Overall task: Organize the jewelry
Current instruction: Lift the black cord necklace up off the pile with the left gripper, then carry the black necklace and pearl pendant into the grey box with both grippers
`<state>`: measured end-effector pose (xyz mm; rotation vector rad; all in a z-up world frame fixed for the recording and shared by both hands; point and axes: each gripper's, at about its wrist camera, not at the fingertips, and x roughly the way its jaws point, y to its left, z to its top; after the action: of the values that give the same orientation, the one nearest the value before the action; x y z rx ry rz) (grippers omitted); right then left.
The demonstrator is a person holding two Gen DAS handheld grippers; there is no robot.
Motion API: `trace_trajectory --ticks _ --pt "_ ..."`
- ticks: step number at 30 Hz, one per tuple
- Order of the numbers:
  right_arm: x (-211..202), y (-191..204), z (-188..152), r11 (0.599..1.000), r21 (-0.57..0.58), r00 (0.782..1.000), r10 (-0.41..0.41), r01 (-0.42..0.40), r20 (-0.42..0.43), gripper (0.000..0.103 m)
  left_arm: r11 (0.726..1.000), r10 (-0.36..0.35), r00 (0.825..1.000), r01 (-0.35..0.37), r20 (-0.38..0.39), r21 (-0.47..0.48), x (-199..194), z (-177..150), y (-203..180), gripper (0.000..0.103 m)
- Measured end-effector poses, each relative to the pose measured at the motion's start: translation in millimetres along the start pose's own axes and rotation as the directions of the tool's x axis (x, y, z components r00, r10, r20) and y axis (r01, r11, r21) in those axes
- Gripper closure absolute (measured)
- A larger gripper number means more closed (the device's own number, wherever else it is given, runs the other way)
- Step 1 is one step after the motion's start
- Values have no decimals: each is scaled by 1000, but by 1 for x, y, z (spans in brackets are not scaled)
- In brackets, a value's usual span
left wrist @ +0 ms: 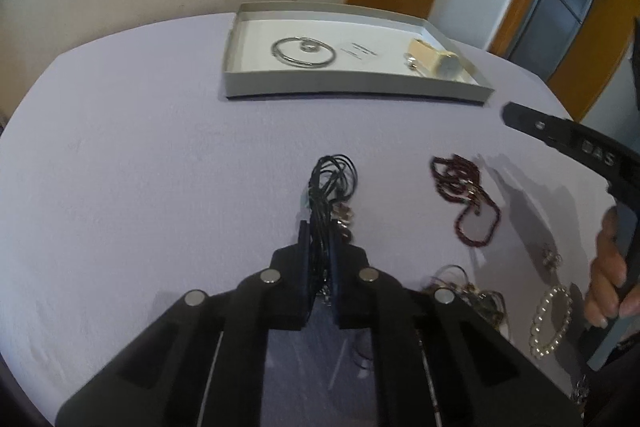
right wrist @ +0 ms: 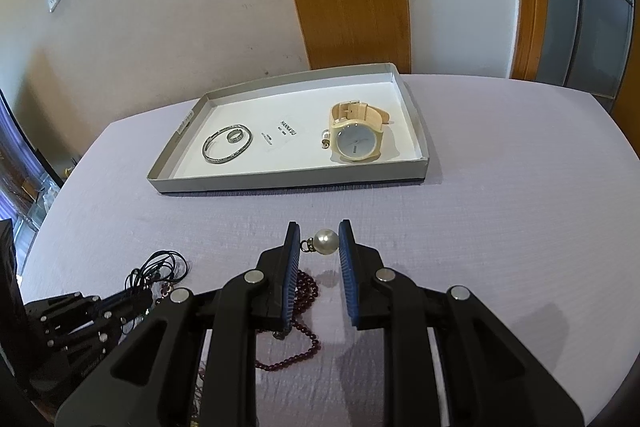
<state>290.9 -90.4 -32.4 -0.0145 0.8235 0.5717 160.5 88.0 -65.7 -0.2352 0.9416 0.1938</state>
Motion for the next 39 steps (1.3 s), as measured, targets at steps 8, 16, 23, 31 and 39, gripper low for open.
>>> trace_trajectory --ticks 8,16,23,31,39 --pt "-1 -1 -1 1000 -1 1000 -1 1 6 82 1000 -10 1000 11 29 -18 -9 10 7 95" --pt "-2 -2 1 1000 0 1000 2 -2 8 82 999 -25 994 27 107 -17 -34 31 14 95" --pt "-4 1 1 1000 -7 1000 8 -8 17 82 1000 -16 989 19 145 -17 -46 47 12 95" --pt "-5 3 12 1000 -12 999 18 -18 43 82 1000 0 987 1 161 -10 -46 69 5 95" --pt "5 4 38 999 -20 997 26 -25 69 82 1000 16 985 -15 174 -5 -33 103 -4 95"
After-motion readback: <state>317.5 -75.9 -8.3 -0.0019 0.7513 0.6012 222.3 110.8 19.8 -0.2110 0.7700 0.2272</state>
